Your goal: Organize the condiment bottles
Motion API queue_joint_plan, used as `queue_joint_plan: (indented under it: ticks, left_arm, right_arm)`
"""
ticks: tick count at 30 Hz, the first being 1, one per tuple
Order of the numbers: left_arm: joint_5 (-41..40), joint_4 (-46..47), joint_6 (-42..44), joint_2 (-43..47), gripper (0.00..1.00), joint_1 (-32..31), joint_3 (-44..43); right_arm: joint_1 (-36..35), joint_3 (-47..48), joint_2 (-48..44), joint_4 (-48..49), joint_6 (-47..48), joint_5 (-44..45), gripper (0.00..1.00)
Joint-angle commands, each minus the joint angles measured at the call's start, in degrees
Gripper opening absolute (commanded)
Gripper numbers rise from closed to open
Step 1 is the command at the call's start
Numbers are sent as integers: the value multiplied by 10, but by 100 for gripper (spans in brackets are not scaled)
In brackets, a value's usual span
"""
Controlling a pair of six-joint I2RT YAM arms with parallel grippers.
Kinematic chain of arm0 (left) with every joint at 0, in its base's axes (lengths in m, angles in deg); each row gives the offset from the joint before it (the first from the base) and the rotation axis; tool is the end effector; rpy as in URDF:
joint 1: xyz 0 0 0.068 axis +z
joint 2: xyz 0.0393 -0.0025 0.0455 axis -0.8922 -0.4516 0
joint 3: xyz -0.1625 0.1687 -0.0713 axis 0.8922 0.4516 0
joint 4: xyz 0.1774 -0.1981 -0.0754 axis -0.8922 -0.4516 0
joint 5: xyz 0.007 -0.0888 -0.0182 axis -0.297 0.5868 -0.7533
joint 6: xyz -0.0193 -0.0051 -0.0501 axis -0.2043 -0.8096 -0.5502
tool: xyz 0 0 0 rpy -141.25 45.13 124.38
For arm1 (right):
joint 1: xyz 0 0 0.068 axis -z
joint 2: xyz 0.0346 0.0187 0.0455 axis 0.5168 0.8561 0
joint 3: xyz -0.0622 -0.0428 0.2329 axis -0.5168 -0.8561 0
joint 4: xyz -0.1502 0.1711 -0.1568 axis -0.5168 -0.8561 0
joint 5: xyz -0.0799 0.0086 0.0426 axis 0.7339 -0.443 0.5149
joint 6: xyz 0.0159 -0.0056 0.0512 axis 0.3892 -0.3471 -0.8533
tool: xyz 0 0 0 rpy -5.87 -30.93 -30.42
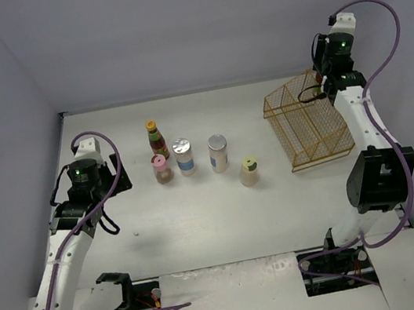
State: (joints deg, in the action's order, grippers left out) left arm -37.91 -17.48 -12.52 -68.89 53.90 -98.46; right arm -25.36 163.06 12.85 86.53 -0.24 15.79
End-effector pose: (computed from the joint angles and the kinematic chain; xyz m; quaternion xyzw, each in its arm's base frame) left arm 0.2267 -0.0339 0.3047 -0.0928 0.8563 -0.0891 0.5002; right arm 0.4138 -0.0481 0.3714 0.1033 0.7133 -0.0941 0.6868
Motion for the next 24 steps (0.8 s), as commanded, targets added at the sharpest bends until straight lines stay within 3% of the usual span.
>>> queue_joint_plan:
  ticks: [1,24]
  left_arm:
    - [1,23,-3,9,80,2,-16]
    - [6,23,-3,8,80,2,-15]
  right_arm:
    - [-12,-8,-52,127,-4,36,0]
    - [-3,-82,-23,199,-57,76,0]
